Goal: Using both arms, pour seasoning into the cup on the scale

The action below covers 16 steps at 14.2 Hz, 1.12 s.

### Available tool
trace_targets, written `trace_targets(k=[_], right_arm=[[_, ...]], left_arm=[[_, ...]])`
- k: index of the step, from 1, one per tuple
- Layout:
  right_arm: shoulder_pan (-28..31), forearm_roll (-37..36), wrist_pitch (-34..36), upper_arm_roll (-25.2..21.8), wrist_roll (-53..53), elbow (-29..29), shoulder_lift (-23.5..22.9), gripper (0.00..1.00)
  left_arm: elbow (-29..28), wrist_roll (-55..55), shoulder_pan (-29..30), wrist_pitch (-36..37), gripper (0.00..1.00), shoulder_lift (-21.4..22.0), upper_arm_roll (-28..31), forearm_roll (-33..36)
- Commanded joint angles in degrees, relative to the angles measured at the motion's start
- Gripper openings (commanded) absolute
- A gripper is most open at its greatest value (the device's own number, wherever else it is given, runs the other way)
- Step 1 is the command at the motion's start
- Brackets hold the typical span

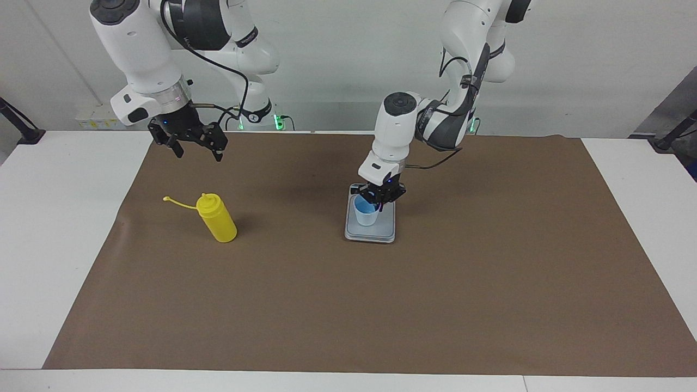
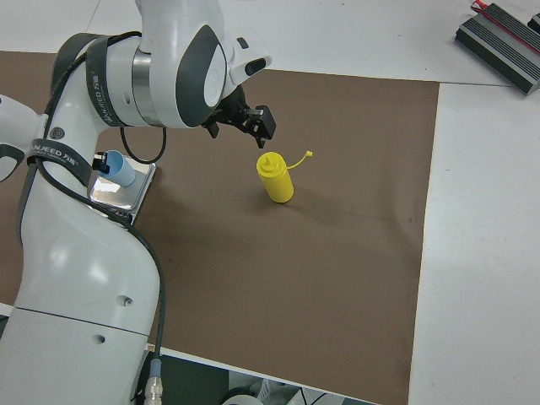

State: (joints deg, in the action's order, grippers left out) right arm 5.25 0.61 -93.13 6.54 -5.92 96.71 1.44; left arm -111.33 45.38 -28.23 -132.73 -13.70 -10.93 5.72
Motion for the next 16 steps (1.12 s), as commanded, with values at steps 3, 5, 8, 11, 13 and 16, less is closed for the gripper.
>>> trace_targets(k=[3, 5, 8, 11, 13, 16], right_arm=[[4.67, 1.32, -4.86, 0.23, 15.28, 6.11, 3.04, 1.0], [7.48, 4.21, -6.8, 0.14, 20.83, 8.3, 3.82, 1.0], [11.7, 8.52, -10.75, 0.14, 31.54, 13.14, 5.23, 1.0], [15.92, 13.44, -14.7, 0.14, 43.75, 17.0, 5.24, 1.0], [18.65, 17.13, -17.69, 0.14, 52.1, 20.17, 5.15, 1.0], [22.69, 25.81, -23.66, 0.05, 67.47, 25.97, 4.36, 1.0]], left_arm=[[2.86, -2.12, 2.29, 6.32, 1.0, 2.45, 0.91, 1.92], [4.45, -5.37, 5.18, 10.19, 1.0, 4.72, 0.91, 1.92], [6.9, -12.4, 10.11, 15.55, 1.0, 7.19, 0.82, 1.84], [7.36, -19.69, 15.81, 18.73, 1.0, 10.96, 0.91, 1.05], [7.62, -23.13, 20.12, 19.96, 1.0, 12.99, 1.08, -2.27], [8.67, -35.32, 24.87, 24.17, 1.0, 14.75, 1.35, -3.52]])
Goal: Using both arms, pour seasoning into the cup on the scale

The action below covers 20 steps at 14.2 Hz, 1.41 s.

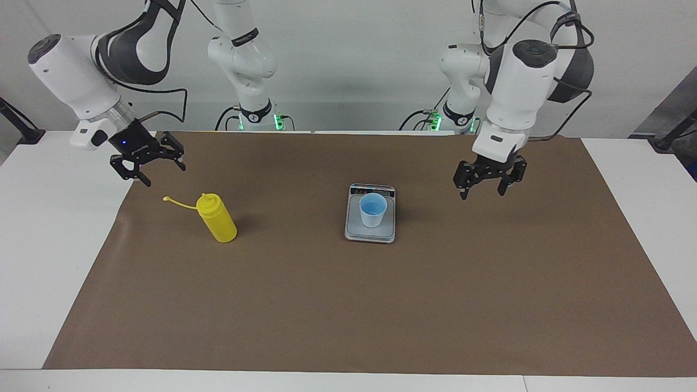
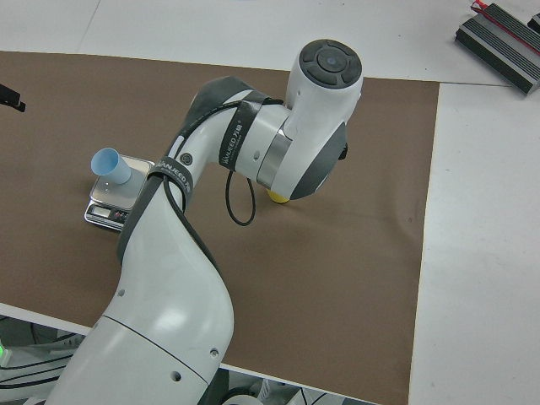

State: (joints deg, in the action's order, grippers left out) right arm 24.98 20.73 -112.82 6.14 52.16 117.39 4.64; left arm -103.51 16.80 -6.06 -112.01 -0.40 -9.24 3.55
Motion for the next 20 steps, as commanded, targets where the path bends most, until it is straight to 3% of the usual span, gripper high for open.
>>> trace_targets(k=[1, 5, 8, 12, 20], right_arm=[[4.36, 9.12, -4.94, 0.45, 15.19, 6.44, 0.12, 1.0], [6.13, 17.92, -7.85, 0.45, 35.16, 9.16, -3.93, 1.0], [6.13, 26.19, -8.64, 0.45, 45.54, 11.72, -6.82, 1.0], [5.17, 26.73, -9.08, 0.63, 48.9, 12.6, -8.33, 1.0], [-3.35, 41.13, -14.44, 0.63, 57.52, 13.57, -12.37, 1.0]], left_arm=[[1.81, -9.04, 4.38, 5.03, 1.0, 1.63, -0.34, -1.44], [8.84, -16.0, 8.34, 14.0, 1.0, 1.46, -0.51, -2.14], [9.47, -17.32, 9.49, 16.03, 1.0, 1.46, -0.33, -2.49], [13.07, -18.9, 10.28, 19.2, 1.0, 1.02, -0.07, -4.25], [11.4, -19.52, 10.28, 19.12, 1.0, 2.16, 0.1, -4.34]])
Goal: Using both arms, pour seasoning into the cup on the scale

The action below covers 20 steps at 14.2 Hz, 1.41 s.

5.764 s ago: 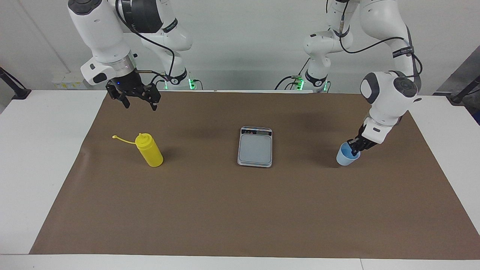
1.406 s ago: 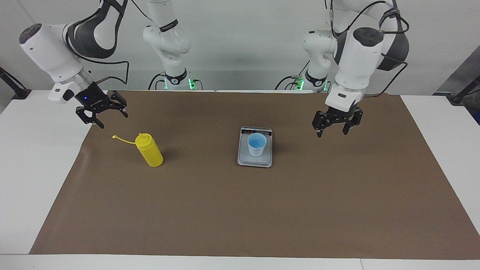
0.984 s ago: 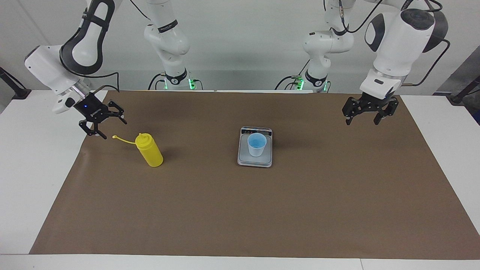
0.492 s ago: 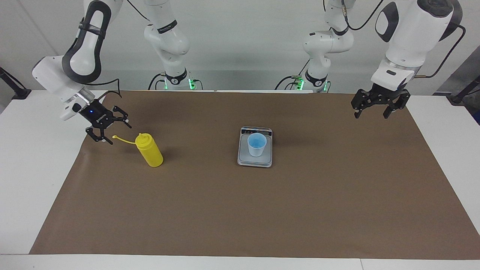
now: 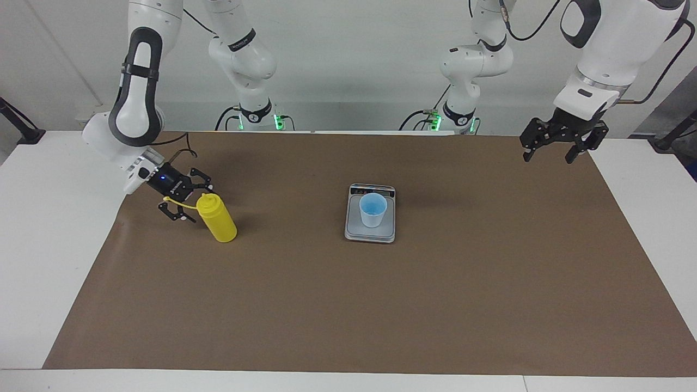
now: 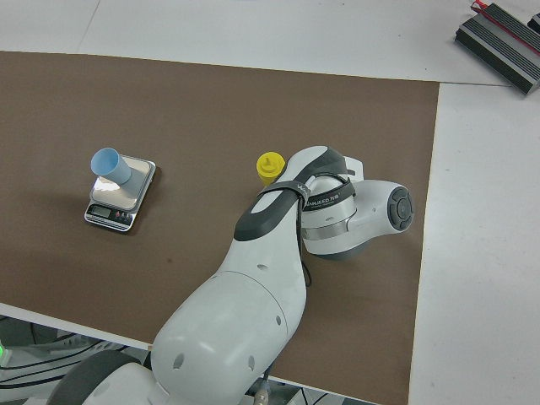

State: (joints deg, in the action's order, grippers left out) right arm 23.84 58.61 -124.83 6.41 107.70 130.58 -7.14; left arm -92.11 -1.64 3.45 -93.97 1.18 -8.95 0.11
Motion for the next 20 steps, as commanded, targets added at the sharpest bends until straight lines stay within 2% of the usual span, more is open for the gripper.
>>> trace_targets(k=[1, 5, 8, 9, 10, 11, 16, 18, 20], right_arm=[[-3.09, 5.35, -2.7, 0.27, 2.68, 0.38, -1.11, 1.0], [-3.98, 6.78, -4.46, 0.36, 4.88, 0.03, -1.56, 1.0], [-5.98, 8.61, -4.72, 0.45, 4.88, -1.99, -2.35, 0.26], [-7.22, 9.32, -4.99, 0.45, 4.88, -2.87, -2.61, 0.13], [-8.27, 9.33, -6.03, 0.45, 4.8, -3.75, -2.61, 0.09], [-10.02, 9.33, -7.35, 0.45, 4.45, -4.89, -2.61, 0.01], [-17.5, 5.92, -11.57, 0.27, -3.27, -7.79, -2.09, 0.0], [-20.31, -1.0, -13.51, 0.27, -9.23, -9.89, -2.0, 0.0], [-22.34, -11.1, -13.51, 0.36, -17.84, -12.88, -2.26, 0.0]], left_arm=[[0.0, -1.08, 0.86, 0.98, 1.0, 0.58, -0.19, -0.9], [-0.09, -1.08, 0.86, 1.07, 1.0, 0.58, -0.19, -0.9], [0.0, -1.08, 0.86, 1.07, 1.0, 0.58, -0.19, -0.9], [-0.09, -1.08, 0.86, 1.07, 1.0, 0.58, -0.19, -0.9], [-0.09, -1.08, 0.86, 1.07, 1.0, 0.58, -0.19, -0.9], [0.0, -1.08, 0.86, 1.07, 1.0, 0.58, -0.19, -0.9], [-0.09, -1.08, 0.86, 1.16, 1.0, 0.58, -0.19, -0.9], [-0.09, -1.08, 0.86, 1.16, 1.0, 0.58, -0.19, -0.9], [0.0, -1.08, 0.86, 1.16, 1.0, 0.58, -0.19, -0.9]])
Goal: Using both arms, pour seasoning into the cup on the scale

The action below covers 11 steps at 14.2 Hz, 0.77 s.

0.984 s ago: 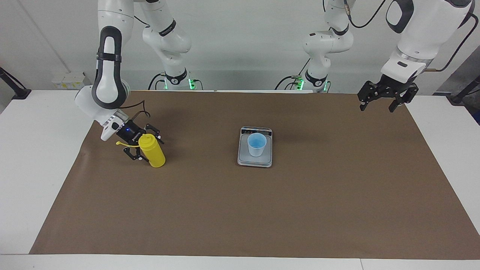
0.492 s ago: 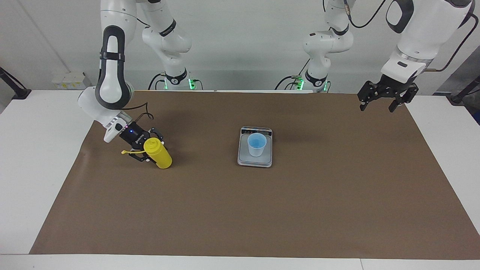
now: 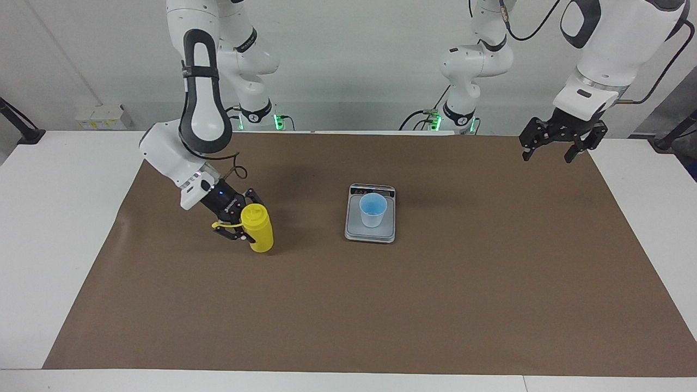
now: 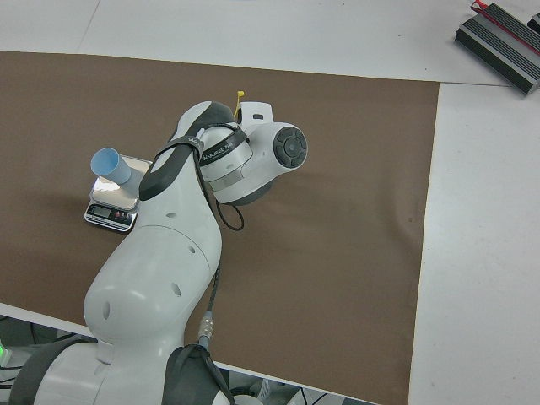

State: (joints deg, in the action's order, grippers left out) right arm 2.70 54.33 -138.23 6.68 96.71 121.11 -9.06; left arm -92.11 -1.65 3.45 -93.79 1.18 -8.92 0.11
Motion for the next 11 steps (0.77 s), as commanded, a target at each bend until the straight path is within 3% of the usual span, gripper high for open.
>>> trace_targets(k=[1, 8, 11], right_arm=[[-2.6, -11.74, -0.11, 0.09, -10.97, -4.65, -0.43, 0.0], [-11.83, -41.28, 0.77, 0.09, -33.31, -9.13, -1.04, 0.0], [-15.34, -52.62, 5.14, 0.09, -42.0, -12.64, -1.83, 0.0]], left_arm=[[0.0, -1.08, 0.85, 0.98, 1.0, 0.58, -0.22, -0.9], [0.0, -1.17, -0.02, 0.11, 1.0, 0.4, -0.22, -0.55], [-1.05, -0.82, -0.29, -0.07, 1.0, 0.75, -0.13, -0.55]])
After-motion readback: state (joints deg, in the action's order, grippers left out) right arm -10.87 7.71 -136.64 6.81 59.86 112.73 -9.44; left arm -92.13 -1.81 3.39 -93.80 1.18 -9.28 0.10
